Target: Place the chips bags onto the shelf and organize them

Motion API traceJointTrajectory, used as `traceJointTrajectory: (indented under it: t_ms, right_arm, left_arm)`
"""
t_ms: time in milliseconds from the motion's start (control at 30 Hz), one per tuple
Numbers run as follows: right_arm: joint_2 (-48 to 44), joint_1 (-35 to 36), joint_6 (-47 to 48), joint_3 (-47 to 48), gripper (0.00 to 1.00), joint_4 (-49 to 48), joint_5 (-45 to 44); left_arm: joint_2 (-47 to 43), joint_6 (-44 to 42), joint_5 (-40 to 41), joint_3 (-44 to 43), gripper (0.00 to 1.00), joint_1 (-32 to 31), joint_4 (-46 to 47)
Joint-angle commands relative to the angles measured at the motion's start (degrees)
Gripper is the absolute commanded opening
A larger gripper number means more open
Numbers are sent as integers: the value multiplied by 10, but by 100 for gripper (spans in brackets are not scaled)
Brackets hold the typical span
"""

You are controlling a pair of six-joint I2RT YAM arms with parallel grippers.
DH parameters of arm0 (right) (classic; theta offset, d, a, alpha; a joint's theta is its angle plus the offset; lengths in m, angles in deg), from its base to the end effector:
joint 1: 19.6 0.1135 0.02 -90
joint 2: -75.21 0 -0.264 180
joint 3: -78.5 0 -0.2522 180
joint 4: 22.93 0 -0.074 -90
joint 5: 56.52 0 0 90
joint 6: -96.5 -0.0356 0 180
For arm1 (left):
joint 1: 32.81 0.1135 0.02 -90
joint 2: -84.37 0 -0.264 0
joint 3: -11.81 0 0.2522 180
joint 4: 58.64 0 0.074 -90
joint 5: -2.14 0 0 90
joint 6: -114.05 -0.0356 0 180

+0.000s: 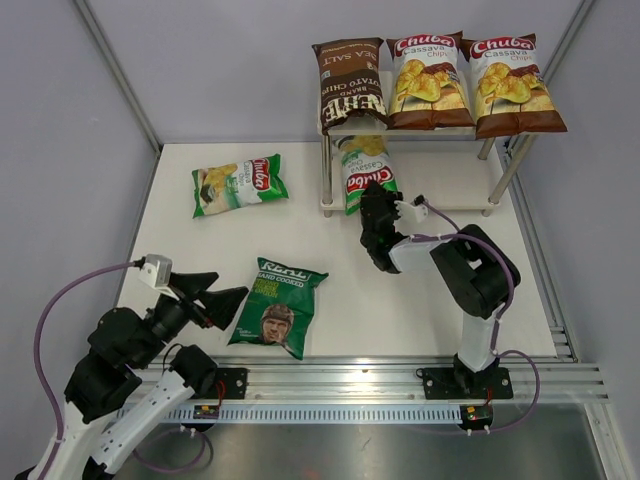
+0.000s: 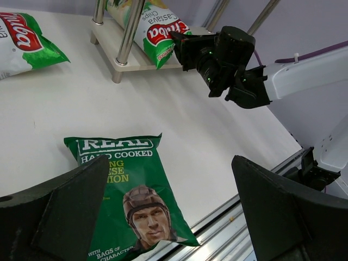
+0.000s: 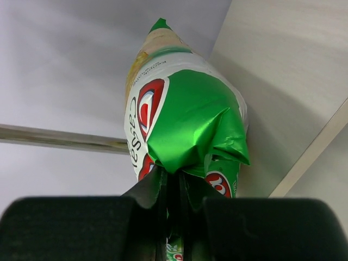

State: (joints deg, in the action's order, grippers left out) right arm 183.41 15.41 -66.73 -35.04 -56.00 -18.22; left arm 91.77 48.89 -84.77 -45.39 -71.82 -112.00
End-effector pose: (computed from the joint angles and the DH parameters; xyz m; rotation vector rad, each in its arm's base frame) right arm 0.3319 0.1983 0.1819 1.1350 1.2736 0.6490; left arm 0.0248 -0.0176 0.3333 0.1664 1.6871 -0.8034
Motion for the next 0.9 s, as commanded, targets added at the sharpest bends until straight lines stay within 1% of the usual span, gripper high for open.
traceJointTrajectory:
  t_ms: [0,67,167,300,333,367,433,667,867]
  right_arm:
    - [20,25,-27,24,12,0,-31]
    - [24,32,-48,20,13,-2,-23]
    - [28,39,-72,22,18,1,-14]
    - [29,43,-105,29,33,19,-9]
    - [28,43,-108,34,38,27,-3]
    - [28,43,-108,37,40,29,-2]
    - [32,43,-121,42,41,42,5]
    - [40,42,-161,41,44,44,45]
    - [43,38,-190,31,44,49,64]
  left_arm:
    - [-10,-7,-12,4,99,0,28]
    - [-12,-7,-12,4,99,0,28]
    - [-13,-7,-12,5,99,0,28]
    - [-18,-7,-13,4,99,0,28]
    - [-19,-6,-13,5,99,0,28]
    - [-19,-6,-13,5,99,0,28]
    - [-21,-6,-13,5,99,0,28]
    - [-34,-4,-17,6,99,0,30]
    - [-41,-3,-18,6,99,0,29]
